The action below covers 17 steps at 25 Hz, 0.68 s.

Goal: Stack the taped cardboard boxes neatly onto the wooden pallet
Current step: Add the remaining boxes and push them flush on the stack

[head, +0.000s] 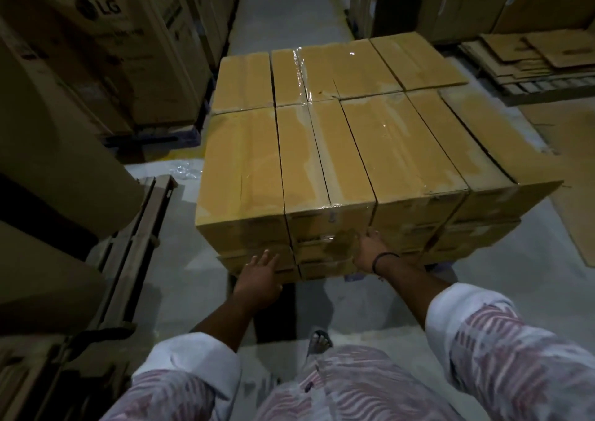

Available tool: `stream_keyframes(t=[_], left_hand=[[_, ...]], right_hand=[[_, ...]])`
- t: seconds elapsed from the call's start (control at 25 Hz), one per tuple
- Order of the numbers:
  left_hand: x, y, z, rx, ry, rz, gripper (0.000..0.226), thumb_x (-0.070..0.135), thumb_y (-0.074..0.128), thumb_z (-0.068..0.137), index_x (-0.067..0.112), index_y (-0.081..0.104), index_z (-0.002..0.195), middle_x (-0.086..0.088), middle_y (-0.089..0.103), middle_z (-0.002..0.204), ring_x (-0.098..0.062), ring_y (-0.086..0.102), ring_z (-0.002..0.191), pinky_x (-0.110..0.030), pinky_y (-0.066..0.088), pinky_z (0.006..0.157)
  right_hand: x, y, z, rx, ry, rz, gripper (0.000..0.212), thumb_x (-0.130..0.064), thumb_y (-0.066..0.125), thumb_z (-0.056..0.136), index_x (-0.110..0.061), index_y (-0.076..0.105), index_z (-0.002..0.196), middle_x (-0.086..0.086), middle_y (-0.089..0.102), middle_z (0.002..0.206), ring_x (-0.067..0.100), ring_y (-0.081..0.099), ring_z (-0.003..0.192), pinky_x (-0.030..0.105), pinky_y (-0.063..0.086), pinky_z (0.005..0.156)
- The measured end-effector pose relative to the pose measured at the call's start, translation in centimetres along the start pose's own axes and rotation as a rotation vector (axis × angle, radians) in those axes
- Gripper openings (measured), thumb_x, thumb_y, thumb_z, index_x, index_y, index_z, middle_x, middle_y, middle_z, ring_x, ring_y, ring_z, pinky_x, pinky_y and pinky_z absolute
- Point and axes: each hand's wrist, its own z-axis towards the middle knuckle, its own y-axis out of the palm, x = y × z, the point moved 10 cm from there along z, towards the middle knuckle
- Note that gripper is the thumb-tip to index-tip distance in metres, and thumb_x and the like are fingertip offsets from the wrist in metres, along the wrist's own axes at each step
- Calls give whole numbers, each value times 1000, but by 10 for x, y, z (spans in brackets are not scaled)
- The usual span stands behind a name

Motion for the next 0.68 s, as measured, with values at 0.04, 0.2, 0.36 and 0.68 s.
stream_keyframes(t=[0.04,0.2,0.36,0.68], left_hand=[[-2,11,-13,-4,-18,-13,86,41,63,97,24,12,165,-6,1,172,-34,12,156,-47,22,125],[-3,41,-53,38,-51,-51,84,40,67,92,26,22,162,-7,13,171,-33,23,154,-48,29,122],[21,57,-85,38,-76,-57,83,41,67,93,26,23,162,-6,12,171,-36,22,153,-50,28,123],[131,25,-77,148,101,20,71,35,58,101,20,25,161,-7,16,170,-33,23,154,-46,23,126]], right_hand=[[-3,10,-13,-20,-22,-9,85,-36,69,85,-17,25,156,19,22,160,39,24,147,47,37,114],[-6,29,-54,1,-99,-50,83,-38,66,89,-18,22,156,18,21,160,37,25,147,48,36,115],[2,32,-92,45,-148,-80,79,-39,67,88,-17,29,154,16,25,159,36,26,146,46,37,114],[73,-19,-117,175,-83,-12,68,-31,60,94,-16,29,154,12,21,163,34,23,149,45,34,116]])
